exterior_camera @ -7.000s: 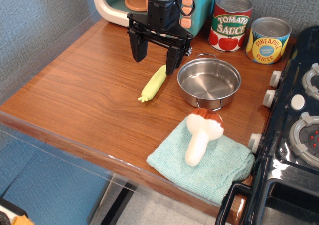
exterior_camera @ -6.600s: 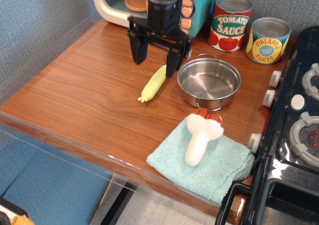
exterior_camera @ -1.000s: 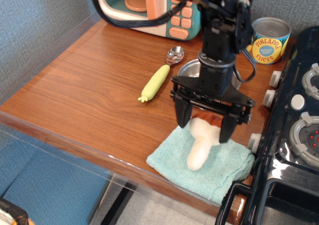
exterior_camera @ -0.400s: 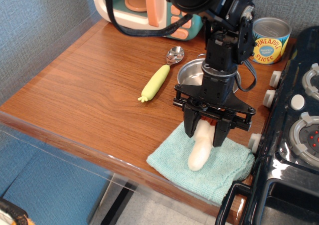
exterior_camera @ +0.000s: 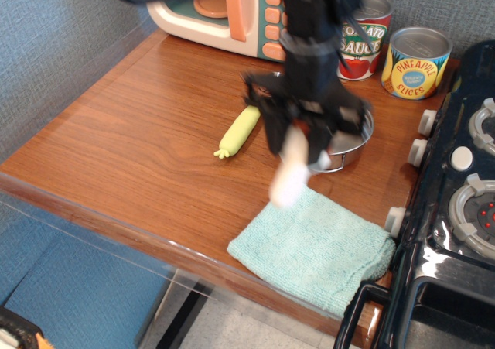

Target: Place the mushroom left of the yellow spoon.

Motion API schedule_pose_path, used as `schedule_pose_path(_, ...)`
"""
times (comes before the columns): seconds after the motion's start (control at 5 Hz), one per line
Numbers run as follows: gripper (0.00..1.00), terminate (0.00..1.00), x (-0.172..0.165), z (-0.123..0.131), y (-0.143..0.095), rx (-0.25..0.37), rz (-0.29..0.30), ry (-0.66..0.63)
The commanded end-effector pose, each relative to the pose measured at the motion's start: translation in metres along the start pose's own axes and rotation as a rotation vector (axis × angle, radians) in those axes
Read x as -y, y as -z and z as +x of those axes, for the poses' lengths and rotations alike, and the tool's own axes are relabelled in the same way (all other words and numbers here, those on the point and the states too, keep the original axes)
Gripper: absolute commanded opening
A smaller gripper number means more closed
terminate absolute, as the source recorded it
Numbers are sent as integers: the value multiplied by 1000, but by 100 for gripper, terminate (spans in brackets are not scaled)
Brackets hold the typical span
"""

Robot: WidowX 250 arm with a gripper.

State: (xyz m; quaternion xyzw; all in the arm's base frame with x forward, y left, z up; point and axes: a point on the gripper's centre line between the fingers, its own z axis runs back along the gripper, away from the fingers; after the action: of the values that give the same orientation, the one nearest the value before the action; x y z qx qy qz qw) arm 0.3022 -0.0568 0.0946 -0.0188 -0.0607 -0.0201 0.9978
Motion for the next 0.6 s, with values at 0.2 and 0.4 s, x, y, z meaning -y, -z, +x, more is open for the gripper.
schedule_pose_path(0.2, 0, 0, -134, 61, 8, -27, 45, 6)
schedule_pose_path(0.4, 0, 0, -156, 73, 24, -90, 54, 18)
